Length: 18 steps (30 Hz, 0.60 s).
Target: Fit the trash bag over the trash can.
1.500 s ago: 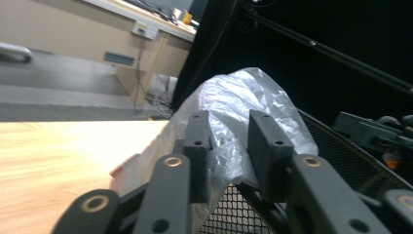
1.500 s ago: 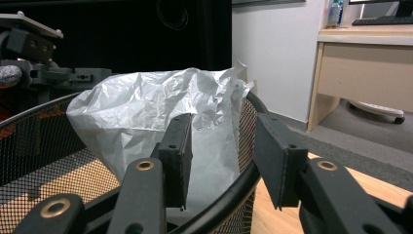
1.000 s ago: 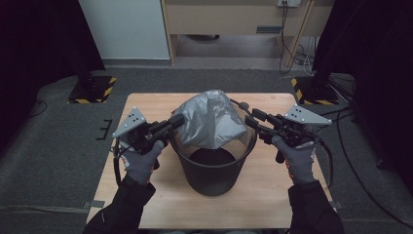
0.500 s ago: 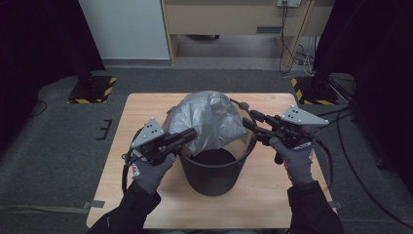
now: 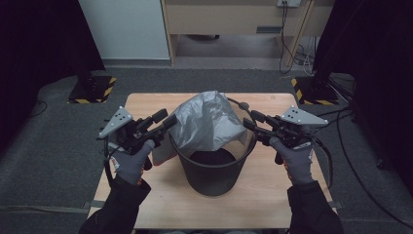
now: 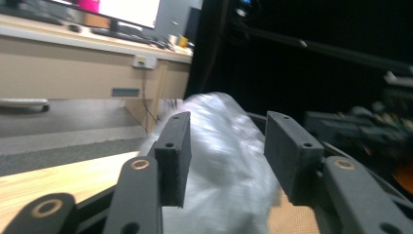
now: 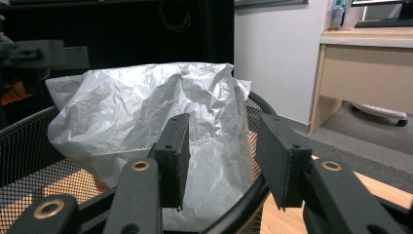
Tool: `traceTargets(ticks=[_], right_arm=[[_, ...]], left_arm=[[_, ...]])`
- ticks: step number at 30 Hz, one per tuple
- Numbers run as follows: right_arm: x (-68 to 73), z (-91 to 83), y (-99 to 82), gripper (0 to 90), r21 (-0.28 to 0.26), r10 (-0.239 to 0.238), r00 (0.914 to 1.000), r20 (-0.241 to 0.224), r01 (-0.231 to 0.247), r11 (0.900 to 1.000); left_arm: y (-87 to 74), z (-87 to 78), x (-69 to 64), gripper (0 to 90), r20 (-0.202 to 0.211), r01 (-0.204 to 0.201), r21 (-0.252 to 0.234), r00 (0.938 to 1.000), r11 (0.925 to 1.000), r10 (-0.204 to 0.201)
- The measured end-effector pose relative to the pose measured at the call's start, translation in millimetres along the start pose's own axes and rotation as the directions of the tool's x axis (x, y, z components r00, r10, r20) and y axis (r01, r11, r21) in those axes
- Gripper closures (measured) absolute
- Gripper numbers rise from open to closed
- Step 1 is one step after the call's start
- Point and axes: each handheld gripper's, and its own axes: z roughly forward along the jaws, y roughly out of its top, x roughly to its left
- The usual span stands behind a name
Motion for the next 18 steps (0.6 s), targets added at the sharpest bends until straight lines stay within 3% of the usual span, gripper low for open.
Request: traceTargets(ticks=[1, 5, 8, 14, 18], right_arm=[[0.0, 0.0, 0.0, 56.0, 0.000, 0.000, 1.0000, 0.000, 0.000, 1.0000], [-0.2, 1.3, -0.6, 55.9, 0.004, -0.004, 1.0000, -0.001, 0.004, 1.0000], [-0.1, 2.7, -1.6, 55.7, 0.010, -0.006, 1.0000, -0.001, 0.006, 0.9999], [-0.5, 1.8, -1.4, 55.3, 0.008, 0.002, 1.0000, -0.002, -0.002, 1.0000], [-0.9, 1.4, -1.4, 55.2, 0.007, 0.002, 1.0000, -0.002, -0.002, 1.0000]], left_arm=[[0.0, 0.0, 0.0, 51.3, 0.000, 0.000, 0.000, 1.0000, 1.0000, 0.000], [-1.6, -3.1, 24.7, 49.5, -0.051, 0.059, -0.033, 0.9968, 0.9977, -0.061], [-11.6, 2.4, 35.7, 49.2, -0.053, 0.116, -0.005, 0.9919, 0.9933, -0.116], [-22.5, 15.2, 31.4, 48.5, -0.014, 0.152, 0.062, 0.9884, 0.9864, -0.152], [-26.5, 20.8, 25.6, 49.6, 0.008, 0.153, 0.083, 0.9879, 0.9847, -0.155]])
